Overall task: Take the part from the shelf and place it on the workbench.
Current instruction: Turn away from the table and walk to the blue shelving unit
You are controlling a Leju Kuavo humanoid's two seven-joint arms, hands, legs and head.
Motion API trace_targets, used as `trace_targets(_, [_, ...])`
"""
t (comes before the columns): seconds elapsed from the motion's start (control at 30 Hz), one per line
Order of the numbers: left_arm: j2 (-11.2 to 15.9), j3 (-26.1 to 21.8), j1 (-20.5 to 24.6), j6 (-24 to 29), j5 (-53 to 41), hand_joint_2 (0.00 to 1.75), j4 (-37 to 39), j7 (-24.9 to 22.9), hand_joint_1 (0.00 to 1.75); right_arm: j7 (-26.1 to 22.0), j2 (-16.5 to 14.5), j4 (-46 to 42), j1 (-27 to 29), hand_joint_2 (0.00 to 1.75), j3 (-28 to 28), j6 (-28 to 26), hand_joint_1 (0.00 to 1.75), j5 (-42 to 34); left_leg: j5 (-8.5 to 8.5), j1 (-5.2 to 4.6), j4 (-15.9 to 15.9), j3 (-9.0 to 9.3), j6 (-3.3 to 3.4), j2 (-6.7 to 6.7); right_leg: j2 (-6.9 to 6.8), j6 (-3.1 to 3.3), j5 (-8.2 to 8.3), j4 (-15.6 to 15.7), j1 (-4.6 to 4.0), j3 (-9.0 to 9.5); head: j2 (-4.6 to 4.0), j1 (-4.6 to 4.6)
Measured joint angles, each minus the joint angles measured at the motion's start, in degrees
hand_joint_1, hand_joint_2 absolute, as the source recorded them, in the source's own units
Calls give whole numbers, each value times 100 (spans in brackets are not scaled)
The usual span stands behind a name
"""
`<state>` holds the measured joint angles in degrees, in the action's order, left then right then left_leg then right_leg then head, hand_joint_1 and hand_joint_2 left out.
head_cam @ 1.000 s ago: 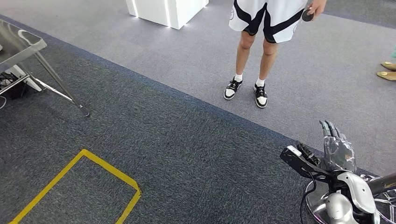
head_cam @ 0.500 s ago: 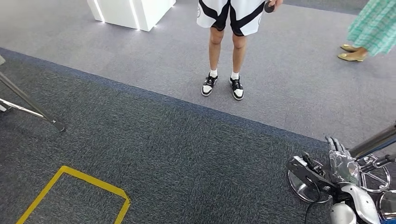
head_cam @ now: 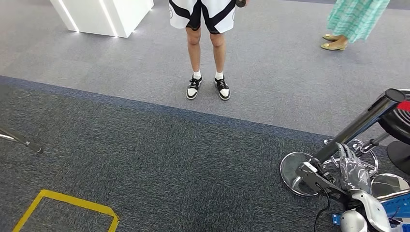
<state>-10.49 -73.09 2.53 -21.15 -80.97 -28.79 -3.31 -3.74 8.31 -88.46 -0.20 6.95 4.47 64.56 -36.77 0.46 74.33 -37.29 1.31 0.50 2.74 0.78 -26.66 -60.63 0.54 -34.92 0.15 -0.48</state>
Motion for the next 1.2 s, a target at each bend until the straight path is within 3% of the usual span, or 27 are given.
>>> trace_targets(0.07, [1,-1,-7,-3,2,175,-3,1,0,0,-4,15,-1,0,0,8,0,-4,439,-90,-678,275,128,-132,130,12,11,0,-16,1,0,0])
trace_targets(0.13, [14,-3,-14,-8,3,175,-16,0,0,0,-11,33,1,0,0,20,0,-16,751,-163,-1364,567,219,-335,241,-3,31,9,-2,-2,0,1])
trace_targets(0.17, [20,-4,-11,-12,5,175,-24,1,0,0,-15,46,3,0,-1,30,0,-26,802,-189,-1520,633,242,-397,285,-22,45,17,15,-9,0,-2])
trace_targets(0.23, [25,-3,11,-24,10,175,-32,2,0,-1,-21,71,8,0,0,46,0,-46,842,-207,-1602,671,261,-340,377,-85,86,59,37,-20,0,-7])
trace_targets(0.3, [16,-3,34,-37,17,175,-40,3,0,-2,-16,81,12,0,16,50,0,-69,933,-180,-1750,730,279,-210,259,-127,51,17,18,-48,0,-3])
trace_targets(0.33, [11,-4,31,-44,21,175,-46,3,0,-2,-12,84,5,0,30,49,0,-82,983,-164,-1832,752,292,-134,117,-144,-59,-127,1,-118,0,1])
trace_targets(0.4, [8,-4,4,-51,32,175,-56,1,0,-2,-8,98,-6,0,50,51,0,-97,1023,-153,-1895,753,308,7,-162,-180,-430,-728,0,-393,0,11])
trace_targets(0.47, [2,-5,-16,-58,40,175,-61,-2,0,-2,-9,121,8,0,56,54,0,-101,1017,-152,-1875,722,300,154,-228,-237,-661,-1299,36,-644,0,14])
trace_targets(0.5, [-5,-6,-18,-64,40,175,-62,-3,0,-2,-9,134,18,0,62,55,0,-102,1008,-149,-1858,710,289,225,-243,-265,-628,-1338,54,-644,0,13])
trace_targets(0.57, [-28,-7,-15,-79,40,175,-64,0,0,-2,-9,149,27,0,81,56,0,-106,972,-136,-1799,693,253,358,-349,-314,-310,-769,83,-298,0,14])
trace_targets(0.63, [-45,-7,-12,-92,39,175,-81,4,0,-1,-10,158,34,0,103,56,0,-117,908,-144,-1719,686,188,467,-547,-282,-84,-91,71,89,0,13])
trace_targets(0.7, [-52,-7,-2,-99,33,175,-106,9,0,2,-12,163,59,0,133,56,0,-129,862,-160,-1673,701,125,549,-600,-190,-60,108,37,181,0,8])
trace_targets(0.77, [-57,-7,21,-99,25,175,-121,13,0,2,-11,166,96,0,185,55,0,-140,833,-151,-1654,718,71,602,-488,-115,-28,128,42,170,0,4])
trace_targets(0.83, [-57,-7,27,-99,20,175,-139,16,0,2,-11,162,116,0,240,51,0,-165,659,-117,-1443,641,0,388,-380,-43,8,148,66,157,0,4])
trace_targets(0.9, [-59,-8,10,-101,18,175,-151,16,0,-3,-17,156,120,0,269,50,0,-193,275,-83,-807,359,-53,86,-266,11,40,155,69,122,0,4])
trace_targets(0.97, [-62,-9,-4,-102,14,175,-154,16,0,-9,-23,155,131,0,285,51,0,-210,-18,-75,-82,16,-62,10,-133,33,61,153,55,85,0,4])
trace_targets(1.0, [-67,-9,-9,-104,11,175,-155,16,0,-15,-24,155,139,0,297,51,0,-221,-9,-75,58,-52,-53,6,-57,36,70,151,49,77,0,4])
trace_targets(1.03, [-71,-9,-14,-108,7,175,-156,16,0,-28,-24,152,144,0,312,49,0,-234,120,-75,-45,-4,-33,-4,23,32,77,150,44,76,0,4])
trace_targets(1.07, [-75,-9,-17,-111,0,175,-158,16,0,-50,-24,141,147,0,327,42,0,-255,332,-76,-362,145,-3,-44,100,25,84,150,40,79,0,4])
trace_targets(1.13, [-79,-10,-24,-115,-14,87,-172,21,0,-109,-24,90,146,0,352,11,0,-308,714,-79,-1188,522,71,-291,239,-5,102,144,38,74,0,4])
trace_targets(1.2, [-80,-11,-22,-116,-35,0,-187,39,0,-165,-24,5,141,0,366,-35,0,-376,830,-92,-1599,692,109,-455,354,-62,128,142,50,47,0,5])
